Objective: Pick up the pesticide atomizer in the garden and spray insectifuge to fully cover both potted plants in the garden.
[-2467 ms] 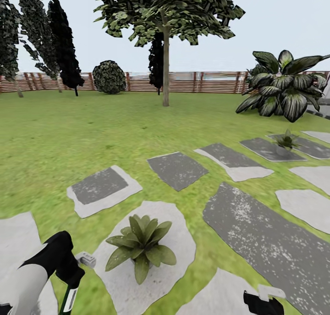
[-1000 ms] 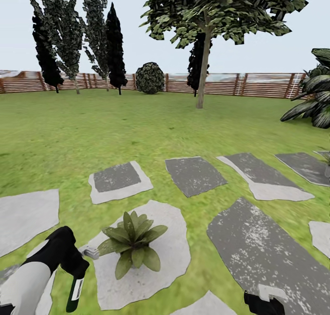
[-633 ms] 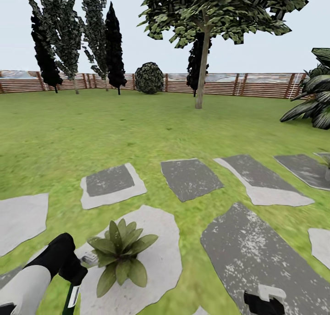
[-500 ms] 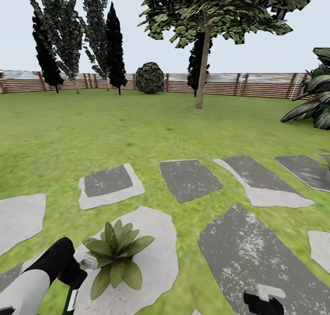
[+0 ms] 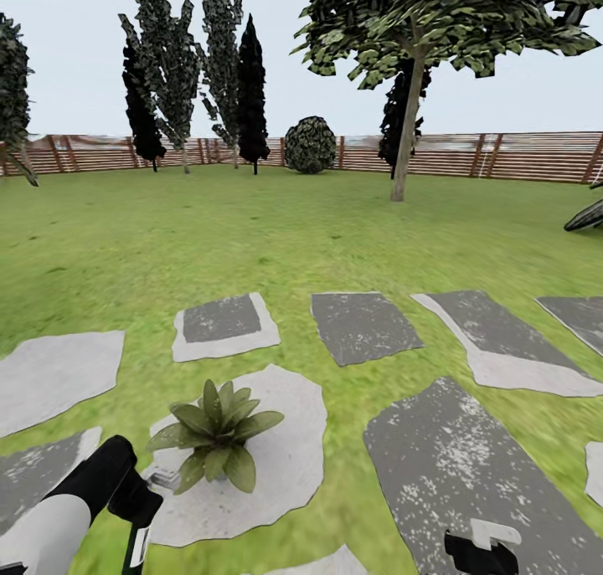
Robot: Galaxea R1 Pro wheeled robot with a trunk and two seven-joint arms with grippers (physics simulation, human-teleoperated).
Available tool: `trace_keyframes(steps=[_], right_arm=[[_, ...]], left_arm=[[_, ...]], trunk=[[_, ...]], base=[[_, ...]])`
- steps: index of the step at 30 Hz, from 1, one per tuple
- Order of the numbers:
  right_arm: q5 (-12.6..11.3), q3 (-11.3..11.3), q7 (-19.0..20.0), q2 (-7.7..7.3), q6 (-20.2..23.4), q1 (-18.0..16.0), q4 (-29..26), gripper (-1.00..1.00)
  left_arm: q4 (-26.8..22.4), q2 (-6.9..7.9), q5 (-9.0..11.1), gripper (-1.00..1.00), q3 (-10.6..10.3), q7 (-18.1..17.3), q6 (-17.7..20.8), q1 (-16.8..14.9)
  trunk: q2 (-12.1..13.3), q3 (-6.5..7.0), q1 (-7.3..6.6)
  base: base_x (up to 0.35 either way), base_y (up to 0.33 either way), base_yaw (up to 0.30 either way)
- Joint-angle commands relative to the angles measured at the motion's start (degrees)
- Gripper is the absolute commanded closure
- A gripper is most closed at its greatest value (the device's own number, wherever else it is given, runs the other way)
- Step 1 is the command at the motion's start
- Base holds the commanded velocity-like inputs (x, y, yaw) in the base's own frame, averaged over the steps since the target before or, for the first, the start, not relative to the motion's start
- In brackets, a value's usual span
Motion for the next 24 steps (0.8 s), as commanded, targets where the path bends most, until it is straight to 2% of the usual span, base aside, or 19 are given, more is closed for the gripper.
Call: trace_keyframes(steps=[1, 6, 12, 14, 18, 24], right_arm=[[0.6, -0.41, -0.16, 0.0, -0.24, -0.05, 0.11, -1.0], [0.6, -0.44, -0.16, -0.01, -0.23, -0.05, 0.11, -1.0], [0.59, -0.47, -0.22, -0.02, -0.25, -0.05, 0.03, -1.0], [0.6, -0.46, -0.23, 0.02, -0.25, -0.05, 0.06, -1.0], [0.6, -0.47, -0.32, 0.01, -0.25, -0.05, 0.04, -1.0], [0.6, -0.47, -0.3, -0.15, -0.25, -0.05, 0.02, -1.0]], left_arm=[[-0.12, -0.05, -0.61, 1.0, 0.44, -0.45, 0.27, -0.03], [-0.07, 0.05, -0.73, 1.0, 0.38, 0.37, 0.2, 0.02], [0.09, -0.1, -0.43, 1.0, 0.38, 5.06, 0.25, 0.03], [0.22, -0.23, 0.45, 1.0, 0.42, 5.52, 0.26, 0.03], [-0.4, -0.81, 3.66, 1.0, 0.44, 6.33, 0.32, 0.03], [-0.73, -0.85, 4.17, 1.0, 0.82, 6.95, 0.66, 0.03]], trunk=[[-0.03, -0.05, -0.04], [-0.03, -0.05, -0.04], [-0.03, -0.05, -0.04], [-0.03, -0.05, -0.04], [-0.03, -0.05, -0.04], [-0.03, -0.05, -0.04]], base=[[-0.267, -0.208, 0.278], [-0.147, -0.101, 0.273], [-0.012, -0.008, 0.061], [-0.002, -0.001, 0.069], [0.0, 0.0, 0.227], [0.067, -0.021, 0.155]])
